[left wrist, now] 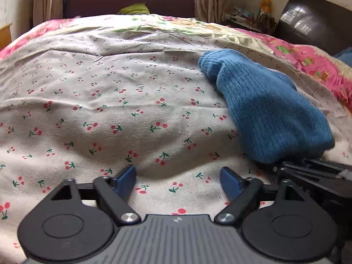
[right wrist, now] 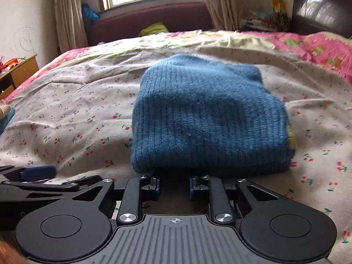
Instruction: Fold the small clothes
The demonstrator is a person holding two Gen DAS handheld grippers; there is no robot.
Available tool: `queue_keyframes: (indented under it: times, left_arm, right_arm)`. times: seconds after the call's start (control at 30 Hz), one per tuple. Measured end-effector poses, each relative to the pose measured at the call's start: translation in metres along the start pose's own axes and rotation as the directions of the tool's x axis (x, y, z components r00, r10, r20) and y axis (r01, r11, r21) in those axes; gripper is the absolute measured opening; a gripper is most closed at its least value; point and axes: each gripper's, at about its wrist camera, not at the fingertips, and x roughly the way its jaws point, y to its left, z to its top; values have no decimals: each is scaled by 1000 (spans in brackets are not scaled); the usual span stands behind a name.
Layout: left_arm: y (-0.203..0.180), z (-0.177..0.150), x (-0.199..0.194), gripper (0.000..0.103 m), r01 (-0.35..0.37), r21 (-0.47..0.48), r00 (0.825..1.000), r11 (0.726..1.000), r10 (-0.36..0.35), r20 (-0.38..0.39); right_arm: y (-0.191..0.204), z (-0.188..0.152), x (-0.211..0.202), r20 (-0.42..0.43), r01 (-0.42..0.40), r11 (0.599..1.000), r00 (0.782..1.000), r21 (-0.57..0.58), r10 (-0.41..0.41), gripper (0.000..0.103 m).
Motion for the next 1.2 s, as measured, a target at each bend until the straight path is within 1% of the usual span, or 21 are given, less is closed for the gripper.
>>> queue_keyframes:
  times: [0.1, 0.17, 0.23, 0.27, 0.33, 0.43, 0.63, 0.67, 0.73, 0.77, 0.8, 0.93, 1.03, 1.07, 1.13, 1.2]
  left_arm:
    - [-4, -4, -6, 98, -61, 21, 998, 998, 60, 31]
    - [0, -5, -11, 98, -108, -7, 993, 994, 108, 53]
    - [7, -6, -12, 99, -138, -39, 989, 990, 140, 57]
    - [10, -6, -10, 101, -147, -50, 987, 988, 150, 52]
    - [9, -8, -3, 103, -157, -40, 986, 987, 159, 45]
    - [0, -13, 4, 103, -190, 18, 981, 982, 188, 55]
    - [3, -14, 2, 103, -175, 4, 982, 985, 174, 70]
    - [3, -14, 2, 103, -177, 8, 982, 984, 176, 69]
    - [3, -13, 3, 103, -175, 8, 982, 984, 174, 66]
    - [4, -13, 3, 103, -172, 5, 983, 985, 172, 66]
    - [4, -14, 3, 103, -170, 3, 983, 985, 170, 65]
    - [7, -13, 4, 103, -166, -16, 984, 986, 167, 56]
    - [7, -13, 4, 103, -168, -19, 984, 986, 169, 60]
    - [7, -13, 4, 103, -166, -21, 984, 986, 167, 60]
    - [7, -14, 3, 103, -163, -23, 985, 986, 164, 61]
    - [6, -14, 3, 103, -167, -19, 984, 986, 167, 61]
  right_arm:
    - [-3, -1, -1, 19, 36, 999, 999, 12, -36, 18]
    - [-2, -2, 2, 21, 62, 998, 998, 2, -62, 19]
    - [1, -3, 4, 22, 77, 997, 997, -23, -77, 21]
    - [2, -4, 5, 22, 85, 996, 996, -35, -85, 22]
    - [4, -5, 6, 18, 88, 995, 996, -49, -88, 25]
    - [0, -6, 5, 21, 68, 997, 997, -30, -68, 27]
    - [0, -7, 3, 26, 62, 998, 998, -28, -61, 33]
    - [-3, -7, 3, 23, 46, 999, 999, -20, -45, 38]
    - [-7, -6, 3, 16, -17, 1000, 1000, -6, 17, 64]
    - [-8, -6, 3, 13, -48, 999, 999, -6, 48, 69]
    - [-8, -6, 3, 13, -52, 999, 999, -5, 52, 73]
    - [-7, -7, 2, 14, -58, 998, 998, -6, 58, 76]
    - [-4, -7, 0, 17, -35, 999, 999, -12, 35, 82]
    - [-4, -7, -1, 19, -24, 1000, 1000, -17, 24, 84]
    - [-2, -7, -2, 19, 24, 999, 1000, -36, -23, 84]
    - [-6, -8, -5, 27, 68, 997, 997, -28, -67, 84]
